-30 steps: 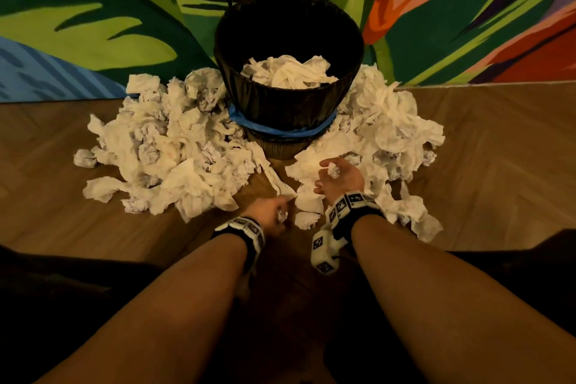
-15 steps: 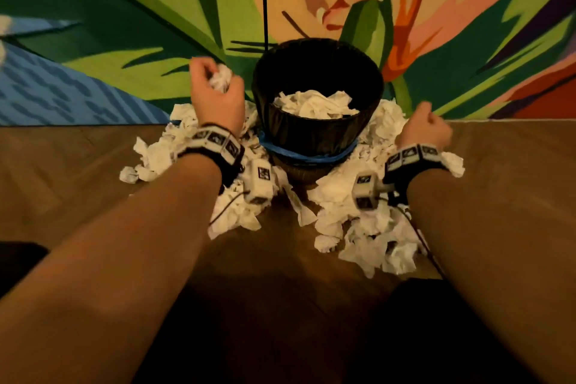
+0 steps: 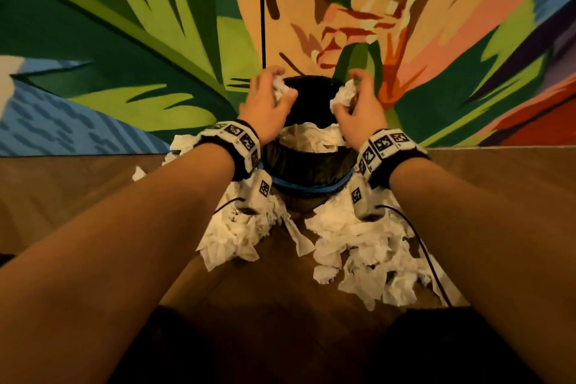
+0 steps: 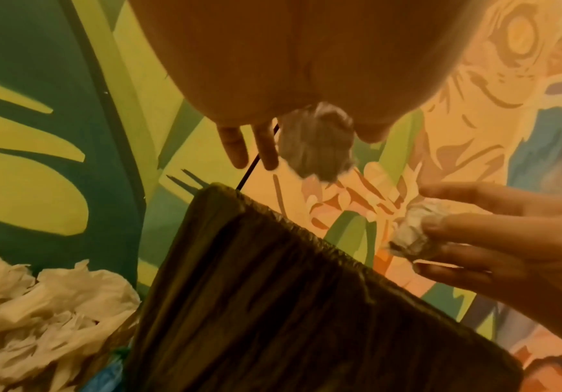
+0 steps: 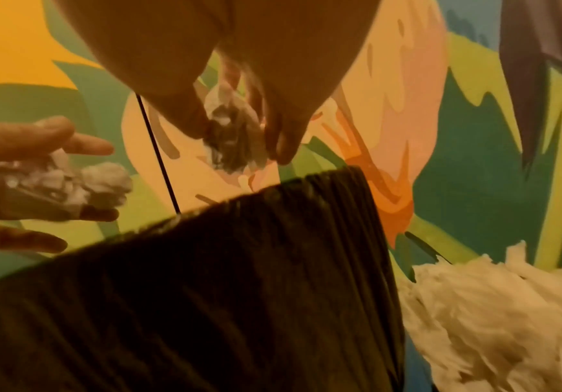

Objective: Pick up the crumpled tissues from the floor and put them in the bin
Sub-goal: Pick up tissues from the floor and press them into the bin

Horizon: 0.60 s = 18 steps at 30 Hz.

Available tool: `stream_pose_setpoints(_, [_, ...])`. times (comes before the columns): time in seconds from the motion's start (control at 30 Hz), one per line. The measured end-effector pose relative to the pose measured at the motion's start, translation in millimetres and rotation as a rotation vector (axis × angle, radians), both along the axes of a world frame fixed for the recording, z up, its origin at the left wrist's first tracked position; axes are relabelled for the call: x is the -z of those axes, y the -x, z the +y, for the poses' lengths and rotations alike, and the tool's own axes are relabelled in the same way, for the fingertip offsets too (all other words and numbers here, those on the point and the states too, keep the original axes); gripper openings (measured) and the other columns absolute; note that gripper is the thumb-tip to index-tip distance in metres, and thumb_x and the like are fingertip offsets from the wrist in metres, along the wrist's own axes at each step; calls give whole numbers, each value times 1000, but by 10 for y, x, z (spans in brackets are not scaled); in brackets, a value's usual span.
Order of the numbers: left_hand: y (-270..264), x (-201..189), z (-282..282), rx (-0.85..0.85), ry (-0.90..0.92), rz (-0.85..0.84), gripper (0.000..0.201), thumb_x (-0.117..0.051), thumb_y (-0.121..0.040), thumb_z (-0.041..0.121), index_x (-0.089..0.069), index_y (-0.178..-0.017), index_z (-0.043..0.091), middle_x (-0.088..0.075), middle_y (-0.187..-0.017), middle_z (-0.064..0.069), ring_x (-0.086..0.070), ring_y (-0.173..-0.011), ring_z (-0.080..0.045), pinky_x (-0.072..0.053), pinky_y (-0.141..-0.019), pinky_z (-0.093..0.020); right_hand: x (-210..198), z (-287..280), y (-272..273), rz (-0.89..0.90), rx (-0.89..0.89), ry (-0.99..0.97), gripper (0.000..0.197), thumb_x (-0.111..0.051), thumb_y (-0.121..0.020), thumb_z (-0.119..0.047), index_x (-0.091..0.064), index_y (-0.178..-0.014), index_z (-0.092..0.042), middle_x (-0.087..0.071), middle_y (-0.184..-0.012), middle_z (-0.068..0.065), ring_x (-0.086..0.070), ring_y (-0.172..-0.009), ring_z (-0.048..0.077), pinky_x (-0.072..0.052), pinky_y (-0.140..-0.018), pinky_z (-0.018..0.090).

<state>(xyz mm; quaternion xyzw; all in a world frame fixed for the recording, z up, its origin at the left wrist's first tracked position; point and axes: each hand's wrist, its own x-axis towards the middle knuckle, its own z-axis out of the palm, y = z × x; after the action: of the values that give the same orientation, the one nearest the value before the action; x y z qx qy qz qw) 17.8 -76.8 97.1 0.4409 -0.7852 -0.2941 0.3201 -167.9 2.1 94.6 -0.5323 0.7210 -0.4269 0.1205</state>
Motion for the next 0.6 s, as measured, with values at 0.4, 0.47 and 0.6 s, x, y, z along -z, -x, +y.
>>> stream_pose_setpoints(0.4, [-324,293,-268,-334,97,214,29,-39,-98,26,-54,-122,20,-62,-113,0,-49,-110,-26,-40,-99,-46,341,190,601,-400,608,282,47,-52,-88,-12,-40,-131,-27,-59,-85,-9,-55,-63,-3,-39,-52,11])
stream_pose_setpoints(0.47, [-497,461,-302,-384,56,215,26,-40,-98,21,-55,-118,16,-62,-107,-2,-55,-103,-27,-44,-96,-47,584,383,718,-472,776,183,38,-49,-91,-12,-39,-126,-22,-52,-75,-8,-51,-60,5,-36,-53,21])
stream_pose_setpoints(0.6, [-681,963,-133,-392,-76,21,26,-43,-97,17,-54,-120,15,-61,-106,-8,-57,-90,-25,-43,-76,-33,1112,834,568,-359,759,-178,15,-46,-91,-28,-40,-104,-26,-55,-74,-1,-52,-62,18,-36,-57,28])
